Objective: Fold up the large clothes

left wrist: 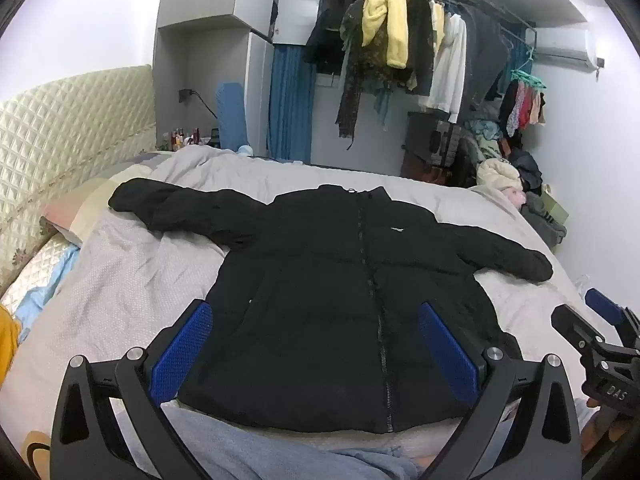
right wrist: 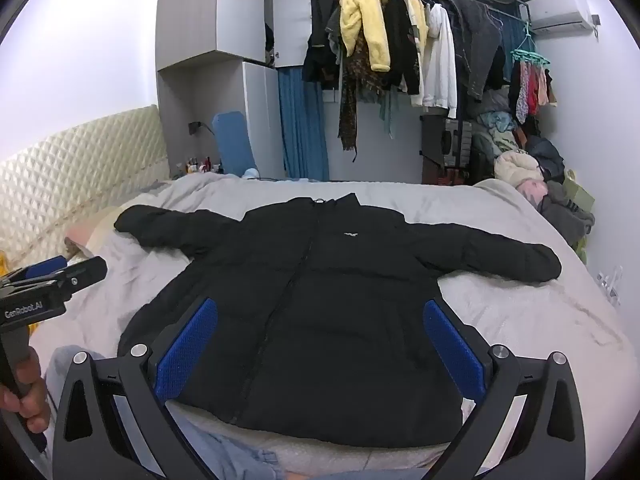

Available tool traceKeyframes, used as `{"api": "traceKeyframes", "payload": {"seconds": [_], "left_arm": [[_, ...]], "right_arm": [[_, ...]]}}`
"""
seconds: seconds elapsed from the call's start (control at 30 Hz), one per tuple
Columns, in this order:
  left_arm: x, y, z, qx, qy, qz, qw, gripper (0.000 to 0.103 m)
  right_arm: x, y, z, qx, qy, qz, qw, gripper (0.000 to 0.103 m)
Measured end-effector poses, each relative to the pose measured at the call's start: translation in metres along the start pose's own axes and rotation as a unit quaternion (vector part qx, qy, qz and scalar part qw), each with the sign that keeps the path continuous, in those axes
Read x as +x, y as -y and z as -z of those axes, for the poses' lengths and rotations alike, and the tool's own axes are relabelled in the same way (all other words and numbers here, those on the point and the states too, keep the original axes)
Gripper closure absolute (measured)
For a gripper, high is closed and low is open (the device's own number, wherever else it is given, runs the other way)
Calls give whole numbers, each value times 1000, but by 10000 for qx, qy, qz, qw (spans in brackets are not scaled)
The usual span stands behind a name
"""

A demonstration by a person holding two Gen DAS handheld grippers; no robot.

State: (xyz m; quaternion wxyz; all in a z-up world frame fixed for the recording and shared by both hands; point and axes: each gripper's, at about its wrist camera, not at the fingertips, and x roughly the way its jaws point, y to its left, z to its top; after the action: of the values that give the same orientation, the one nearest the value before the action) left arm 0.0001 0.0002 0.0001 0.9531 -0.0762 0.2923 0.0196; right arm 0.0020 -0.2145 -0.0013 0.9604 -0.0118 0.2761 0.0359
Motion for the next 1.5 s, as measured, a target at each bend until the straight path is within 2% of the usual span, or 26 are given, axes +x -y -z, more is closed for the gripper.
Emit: {"api": "traceKeyframes", "payload": {"seconds": [0.1, 0.23, 0.33, 1.03, 1.5], "left_arm": [[1, -2, -1, 14, 2, -1, 10000, 0], [-3, 3, 4, 106, 79, -27, 9999, 0], [-2, -1, 3, 79, 32, 21, 10000, 0], [-1, 4, 11, 69, -40, 52, 10000, 0], [5, 3, 5, 114, -168, 84, 9998, 0]], "right_arm": [[-5, -1, 2, 72, 129, -35, 9999, 0], [-5, 12, -1, 239, -10, -140, 9996, 0], [0, -2, 4, 85, -33, 0, 10000, 0], [-8, 5, 0, 119, -56, 53, 9999, 0], [-4, 13, 3, 190, -131, 137, 9996, 0]]}}
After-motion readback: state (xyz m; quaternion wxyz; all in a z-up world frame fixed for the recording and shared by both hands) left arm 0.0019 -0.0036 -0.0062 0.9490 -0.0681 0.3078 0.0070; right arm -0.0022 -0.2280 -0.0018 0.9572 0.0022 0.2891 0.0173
